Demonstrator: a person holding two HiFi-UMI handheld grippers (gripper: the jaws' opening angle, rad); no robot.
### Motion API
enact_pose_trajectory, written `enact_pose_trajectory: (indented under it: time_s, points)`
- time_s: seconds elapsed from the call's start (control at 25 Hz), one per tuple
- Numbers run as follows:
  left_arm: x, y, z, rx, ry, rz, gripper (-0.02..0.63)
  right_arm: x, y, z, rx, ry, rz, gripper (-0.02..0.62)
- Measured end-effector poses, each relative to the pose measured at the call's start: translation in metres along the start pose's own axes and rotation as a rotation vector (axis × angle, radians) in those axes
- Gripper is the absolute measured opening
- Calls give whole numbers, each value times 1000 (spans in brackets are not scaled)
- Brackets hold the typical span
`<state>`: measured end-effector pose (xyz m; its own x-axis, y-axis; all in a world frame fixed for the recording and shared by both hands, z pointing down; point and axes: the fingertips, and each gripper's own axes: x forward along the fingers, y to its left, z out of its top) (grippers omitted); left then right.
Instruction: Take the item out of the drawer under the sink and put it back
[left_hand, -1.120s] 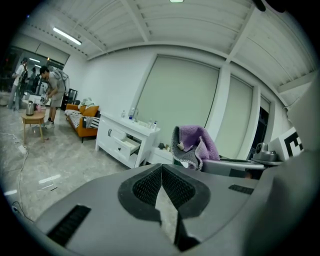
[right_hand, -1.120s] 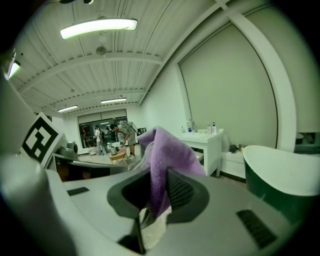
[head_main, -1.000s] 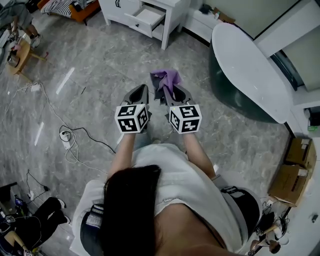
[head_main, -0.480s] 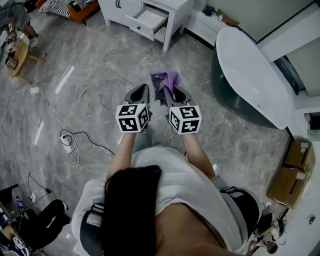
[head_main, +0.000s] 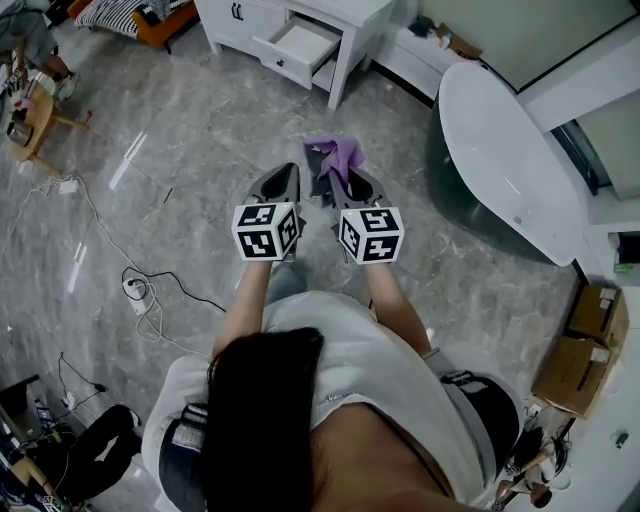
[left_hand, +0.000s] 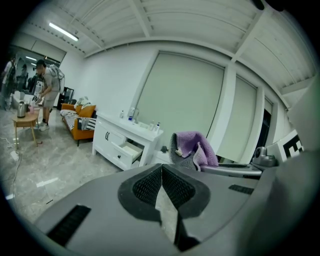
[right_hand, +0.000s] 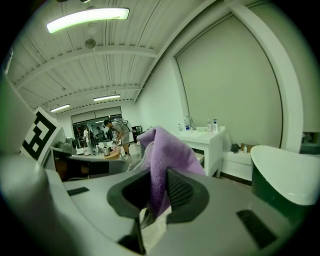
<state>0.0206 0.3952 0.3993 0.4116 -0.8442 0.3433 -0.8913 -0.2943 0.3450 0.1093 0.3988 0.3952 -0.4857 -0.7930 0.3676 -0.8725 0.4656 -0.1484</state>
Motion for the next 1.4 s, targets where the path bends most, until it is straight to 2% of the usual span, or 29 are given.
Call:
enact_pose_trajectory:
  time_s: [0.36,0.56,0.68,0.84,1.0,1.24,1.4]
  points:
    - [24,29,24,10,11,-28,3,38,2,18,16,-3,-23,77]
    - [40,42,29,13,49,-69,5,59,2,26,23,-5,-44,77]
    - [45,56,40,17,33,-51,3,72,7,31,37,-6,-30,77]
    - [51,70,45,18,43,-69,4,88,11,32,40,-4,-34,77]
    - [50,85,50,13,24,-41,4,99,16,34,47,5,-25,77]
    - [51,94,58,1,21,-60,5,105,21,37,57,7,-37,77]
    - [55,88,61,16,26,-100,5,106,18,41,61,-5,-49,77]
